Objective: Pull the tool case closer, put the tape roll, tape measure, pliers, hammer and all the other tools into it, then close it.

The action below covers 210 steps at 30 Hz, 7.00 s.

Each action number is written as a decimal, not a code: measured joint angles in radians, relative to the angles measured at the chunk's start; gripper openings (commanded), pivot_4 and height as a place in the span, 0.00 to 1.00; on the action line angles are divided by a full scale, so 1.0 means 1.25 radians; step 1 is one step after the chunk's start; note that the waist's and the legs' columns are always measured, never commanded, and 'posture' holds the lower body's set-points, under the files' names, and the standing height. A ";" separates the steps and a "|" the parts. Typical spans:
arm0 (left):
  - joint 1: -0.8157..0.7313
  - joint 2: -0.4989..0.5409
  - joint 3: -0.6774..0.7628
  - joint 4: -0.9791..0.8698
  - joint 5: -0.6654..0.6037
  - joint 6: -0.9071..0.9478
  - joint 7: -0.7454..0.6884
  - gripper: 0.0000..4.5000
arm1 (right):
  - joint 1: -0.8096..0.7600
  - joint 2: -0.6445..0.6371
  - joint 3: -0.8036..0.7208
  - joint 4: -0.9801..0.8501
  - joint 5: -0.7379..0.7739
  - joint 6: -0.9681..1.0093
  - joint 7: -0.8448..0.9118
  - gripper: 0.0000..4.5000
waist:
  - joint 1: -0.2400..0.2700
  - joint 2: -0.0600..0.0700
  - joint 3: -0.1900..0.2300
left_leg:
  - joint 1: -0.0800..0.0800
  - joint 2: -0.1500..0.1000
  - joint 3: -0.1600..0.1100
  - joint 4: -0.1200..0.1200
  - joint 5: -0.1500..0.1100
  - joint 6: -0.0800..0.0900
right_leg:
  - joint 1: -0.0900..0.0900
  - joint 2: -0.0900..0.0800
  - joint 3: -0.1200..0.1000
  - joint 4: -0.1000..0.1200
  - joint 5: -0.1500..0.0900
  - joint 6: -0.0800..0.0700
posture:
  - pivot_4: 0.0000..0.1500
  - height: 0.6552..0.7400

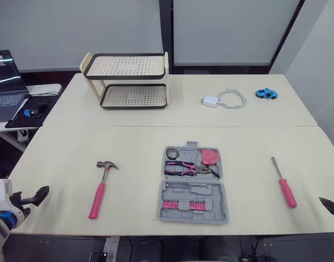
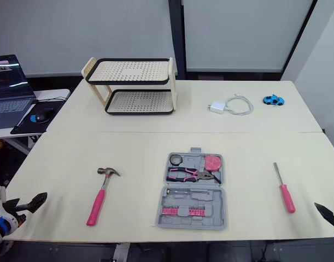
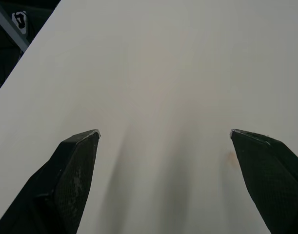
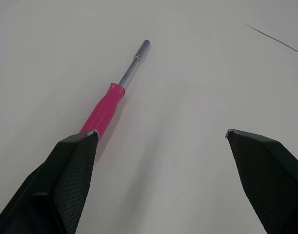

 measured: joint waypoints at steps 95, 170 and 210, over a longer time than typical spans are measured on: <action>-0.260 0.087 -0.609 -0.481 0.034 -0.039 -0.366 0.01 | -0.392 -0.283 0.317 -0.439 0.252 0.361 0.158 1.00 | 0.021 0.000 0.004 | -0.006 -0.002 0.000 0.000 0.000 0.000 | -0.002 -0.001 -0.003 -0.005 0.000 0.000 | 1.00 1.00; -0.601 -0.276 -1.083 -0.466 0.277 0.247 -0.384 0.86 | -0.247 -0.299 0.258 -0.509 0.187 0.398 0.138 1.00 | 0.019 -0.005 0.009 | -0.003 -0.003 0.002 0.002 0.000 0.000 | 0.001 0.002 -0.003 -0.002 0.000 0.001 | 1.00 1.00; -0.515 -0.180 -1.037 -0.129 0.358 -0.311 -0.510 0.01 | -0.256 -0.276 0.258 -0.551 0.248 0.432 0.084 1.00 | 0.020 -0.004 0.009 | -0.003 -0.003 0.001 0.002 0.000 0.000 | 0.001 0.001 -0.004 -0.002 0.000 0.001 | 1.00 1.00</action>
